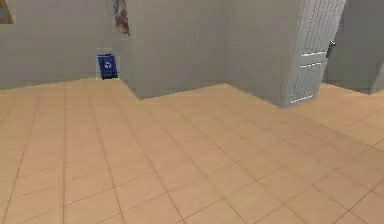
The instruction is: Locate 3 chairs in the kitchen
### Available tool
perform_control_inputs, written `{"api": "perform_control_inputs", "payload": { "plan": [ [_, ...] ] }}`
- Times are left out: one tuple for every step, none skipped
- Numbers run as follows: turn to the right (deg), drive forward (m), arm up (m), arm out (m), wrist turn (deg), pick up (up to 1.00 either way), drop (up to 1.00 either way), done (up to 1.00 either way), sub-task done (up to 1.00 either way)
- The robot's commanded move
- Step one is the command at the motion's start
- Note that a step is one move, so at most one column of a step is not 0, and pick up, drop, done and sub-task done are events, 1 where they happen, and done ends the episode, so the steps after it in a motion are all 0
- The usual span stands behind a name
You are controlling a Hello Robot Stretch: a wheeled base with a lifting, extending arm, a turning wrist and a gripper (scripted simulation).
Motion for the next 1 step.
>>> {"api": "perform_control_inputs", "payload": {
  "plan": [
    [42.0,0.00,0.00,0.00,0.0,0.00,0.00,0.00,0.00]
  ]
}}
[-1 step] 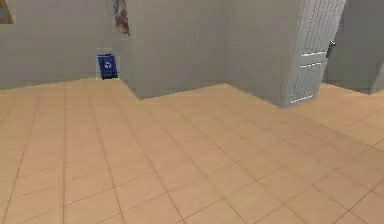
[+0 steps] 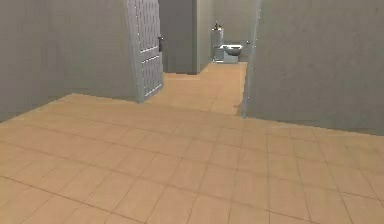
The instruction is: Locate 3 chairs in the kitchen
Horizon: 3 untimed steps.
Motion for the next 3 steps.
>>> {"api": "perform_control_inputs", "payload": {
  "plan": [
    [0.0,1.00,0.00,0.00,0.0,0.00,0.00,0.00,0.00],
    [0.0,1.00,0.00,0.00,0.0,0.00,0.00,0.00,0.00],
    [0.0,1.00,0.00,0.00,0.0,0.00,0.00,0.00,0.00]
  ]
}}
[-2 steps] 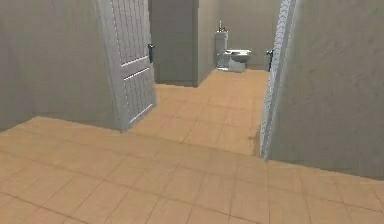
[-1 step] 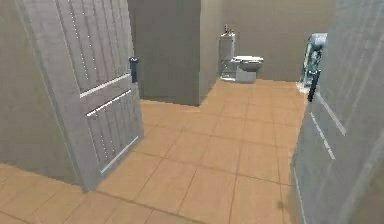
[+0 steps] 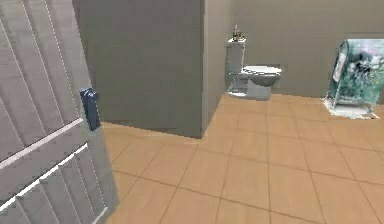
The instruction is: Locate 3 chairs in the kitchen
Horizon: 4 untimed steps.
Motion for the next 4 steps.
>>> {"api": "perform_control_inputs", "payload": {
  "plan": [
    [3.0,0.00,0.00,0.00,0.0,0.00,0.00,0.00,0.00],
    [0.0,1.00,0.00,0.00,0.0,0.00,0.00,0.00,0.00],
    [3.0,0.00,0.00,0.00,0.0,0.00,0.00,0.00,0.00],
    [0.0,0.20,0.00,0.00,0.0,0.00,0.00,0.00,0.00]
  ]
}}
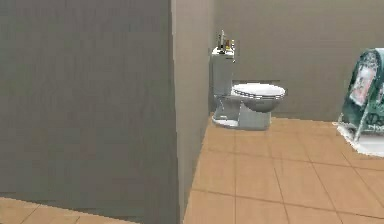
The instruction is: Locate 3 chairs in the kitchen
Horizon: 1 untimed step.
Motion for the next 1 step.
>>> {"api": "perform_control_inputs", "payload": {
  "plan": [
    [-45.0,0.00,0.00,0.00,0.0,0.00,0.00,0.00,0.00]
  ]
}}
